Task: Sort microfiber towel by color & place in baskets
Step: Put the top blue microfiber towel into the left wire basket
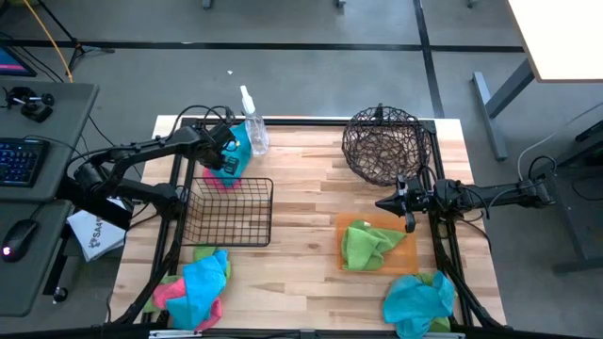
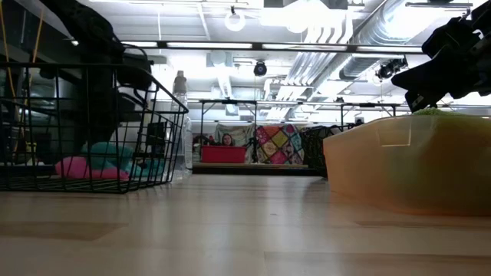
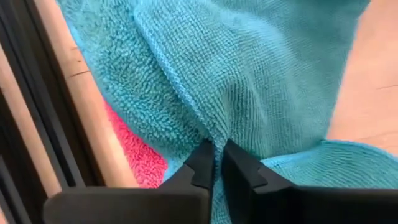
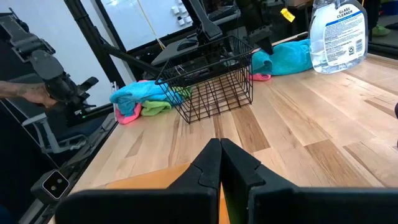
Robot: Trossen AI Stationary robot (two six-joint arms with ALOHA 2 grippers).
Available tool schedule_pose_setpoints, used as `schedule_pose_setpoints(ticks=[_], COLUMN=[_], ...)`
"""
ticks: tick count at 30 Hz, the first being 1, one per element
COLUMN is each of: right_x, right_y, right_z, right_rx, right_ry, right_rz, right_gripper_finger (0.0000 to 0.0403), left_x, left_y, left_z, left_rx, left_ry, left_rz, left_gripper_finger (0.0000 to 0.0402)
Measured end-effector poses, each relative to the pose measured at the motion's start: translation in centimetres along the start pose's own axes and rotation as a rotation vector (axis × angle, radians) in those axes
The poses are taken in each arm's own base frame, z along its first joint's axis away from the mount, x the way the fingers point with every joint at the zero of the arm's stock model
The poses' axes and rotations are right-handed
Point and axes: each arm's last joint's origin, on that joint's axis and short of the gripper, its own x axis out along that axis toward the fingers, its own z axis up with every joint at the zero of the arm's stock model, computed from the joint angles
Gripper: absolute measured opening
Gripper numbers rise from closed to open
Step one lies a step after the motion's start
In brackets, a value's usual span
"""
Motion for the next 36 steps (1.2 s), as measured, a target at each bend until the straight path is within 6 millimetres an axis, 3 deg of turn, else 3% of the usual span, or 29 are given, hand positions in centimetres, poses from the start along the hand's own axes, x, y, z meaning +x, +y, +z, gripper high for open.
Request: schedule_pose_setpoints(ticks=[5, 12, 16, 22, 25, 28, 36], right_x=[0.0, 0.0, 0.0, 0.0, 0.0, 0.0, 0.0], right_y=[0.0, 0.0, 0.0, 0.0, 0.0, 0.0, 0.0], right_z=[0.0, 0.0, 0.0, 0.0, 0.0, 0.0, 0.0], right_rx=[0.000, 0.000, 0.000, 0.000, 0.000, 0.000, 0.000], right_ry=[0.000, 0.000, 0.000, 0.000, 0.000, 0.000, 0.000], right_rz=[0.000, 0.000, 0.000, 0.000, 0.000, 0.000, 0.000], right_gripper_finger=[0.0000, 0.0000, 0.0000, 0.0000, 0.0000, 0.0000, 0.0000], left_x=[-4.4, -14.9, -21.1, -28.4, -29.6, -29.4, -24.3], left_y=[0.2, 2.2, 3.6, 5.1, 6.0, 7.1, 7.7], left_z=[1.9, 3.5, 2.4, -1.9, -4.2, -6.4, -9.6], left_rx=[0.017, 0.064, 0.133, 0.417, 0.392, 0.338, 0.207], left_ry=[-0.124, -0.457, -0.605, -0.753, -0.705, -0.600, -0.352], left_rz=[-0.001, -0.007, -0.130, -0.575, -0.760, -0.816, -0.826], left_gripper_finger=[0.0003, 0.0001, 0.0001, 0.0000, 0.0000, 0.0000, 0.0000])
